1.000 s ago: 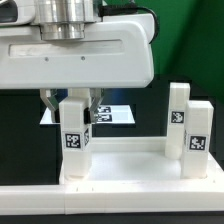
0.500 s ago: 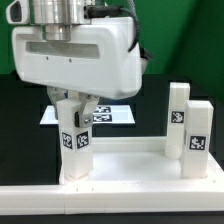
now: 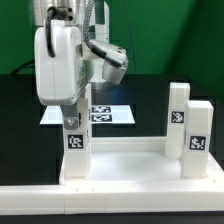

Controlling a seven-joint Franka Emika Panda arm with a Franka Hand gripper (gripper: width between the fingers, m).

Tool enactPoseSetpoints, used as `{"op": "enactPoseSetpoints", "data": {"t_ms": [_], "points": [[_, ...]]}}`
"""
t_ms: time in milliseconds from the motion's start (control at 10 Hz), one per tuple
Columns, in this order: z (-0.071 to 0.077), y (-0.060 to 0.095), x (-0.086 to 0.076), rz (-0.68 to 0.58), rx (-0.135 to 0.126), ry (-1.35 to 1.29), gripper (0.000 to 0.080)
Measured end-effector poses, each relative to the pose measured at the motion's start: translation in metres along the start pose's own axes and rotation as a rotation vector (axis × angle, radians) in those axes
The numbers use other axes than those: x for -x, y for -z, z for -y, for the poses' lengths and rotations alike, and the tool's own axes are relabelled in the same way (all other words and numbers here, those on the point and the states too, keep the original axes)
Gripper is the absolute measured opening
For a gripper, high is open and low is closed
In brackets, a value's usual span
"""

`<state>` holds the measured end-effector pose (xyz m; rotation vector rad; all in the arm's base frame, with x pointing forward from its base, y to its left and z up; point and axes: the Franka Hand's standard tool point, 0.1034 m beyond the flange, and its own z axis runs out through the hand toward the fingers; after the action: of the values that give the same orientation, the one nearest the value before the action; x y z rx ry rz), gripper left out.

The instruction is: Assemble desk

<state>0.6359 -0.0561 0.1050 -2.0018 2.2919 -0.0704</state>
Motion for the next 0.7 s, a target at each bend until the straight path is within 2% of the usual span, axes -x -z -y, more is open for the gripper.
{"op": "enactPoseSetpoints", "data": {"t_ms": [200, 300, 400, 500, 600, 700], "points": [[0.0002, 0.0001, -0.0003, -0.001, 0.0, 0.09, 0.0298], [0.0011, 0.0006, -0.0018, -0.005, -0.001, 0.328, 0.0481], [0.0015, 0.0002, -0.0024, -0.001, -0.002, 0.543, 0.0601], [0.0008, -0.0009, 0.0021, 0.001, -0.007, 0.657, 0.0601], [-0.0002, -0.0017, 0.0075, -0.006, -0.018, 0.709, 0.0639], [0.0, -0.0019, 0.0053, -0.008, -0.017, 0.788, 0.0639]]}}
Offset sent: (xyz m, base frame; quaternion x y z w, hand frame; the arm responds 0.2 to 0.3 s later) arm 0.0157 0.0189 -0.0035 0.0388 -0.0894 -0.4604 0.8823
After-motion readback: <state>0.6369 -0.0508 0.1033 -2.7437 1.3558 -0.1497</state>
